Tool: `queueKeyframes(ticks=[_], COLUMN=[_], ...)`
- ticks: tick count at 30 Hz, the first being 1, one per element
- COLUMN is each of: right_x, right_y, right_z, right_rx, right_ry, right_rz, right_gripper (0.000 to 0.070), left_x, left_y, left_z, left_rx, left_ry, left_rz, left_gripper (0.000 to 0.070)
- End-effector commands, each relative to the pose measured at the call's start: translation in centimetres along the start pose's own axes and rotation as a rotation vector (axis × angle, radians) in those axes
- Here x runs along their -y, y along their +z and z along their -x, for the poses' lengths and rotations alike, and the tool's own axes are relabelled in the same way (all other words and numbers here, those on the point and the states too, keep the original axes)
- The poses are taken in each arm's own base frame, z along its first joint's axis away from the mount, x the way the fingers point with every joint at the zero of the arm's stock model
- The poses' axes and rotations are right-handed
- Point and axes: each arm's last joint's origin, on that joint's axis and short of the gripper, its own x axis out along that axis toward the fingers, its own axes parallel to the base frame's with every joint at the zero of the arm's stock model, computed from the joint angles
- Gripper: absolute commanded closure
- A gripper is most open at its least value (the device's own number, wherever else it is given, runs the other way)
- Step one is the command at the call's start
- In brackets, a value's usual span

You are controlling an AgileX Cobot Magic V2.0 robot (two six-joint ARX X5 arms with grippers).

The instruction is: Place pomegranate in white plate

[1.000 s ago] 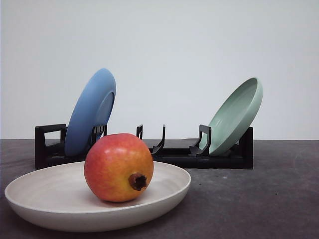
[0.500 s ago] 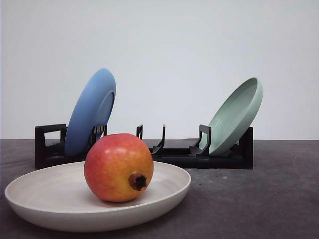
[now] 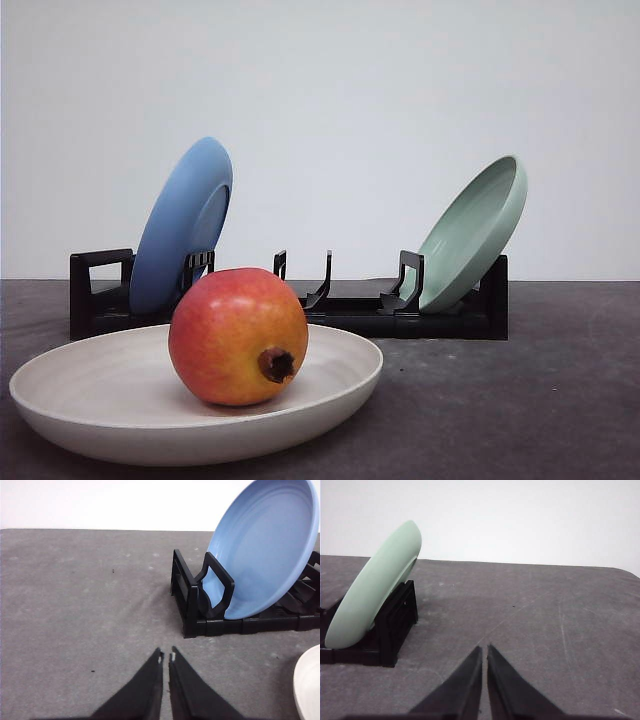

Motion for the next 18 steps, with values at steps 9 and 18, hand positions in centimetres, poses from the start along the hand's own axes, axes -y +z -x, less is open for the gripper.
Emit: queueKeyframes(ticks=[9, 18], right_x=[0.02, 0.02], right_y=[-0.04, -0.04], right_z=[-0.03, -0.03], right_rx=[0.006, 0.006], right_ry=[-0.005, -0.005], right_rz=[-0.01, -0.01], right_gripper=[0.0686, 0.0686], left_x=[-0.02, -0.02], left_y=[-0.35, -0.35], left_z=[-0.09, -0.09], left_rx=[-0.014, -0.014], left_ry=[0.002, 0.002], left_rz=[-0.008, -0.008], left_gripper=[0.07, 0.07])
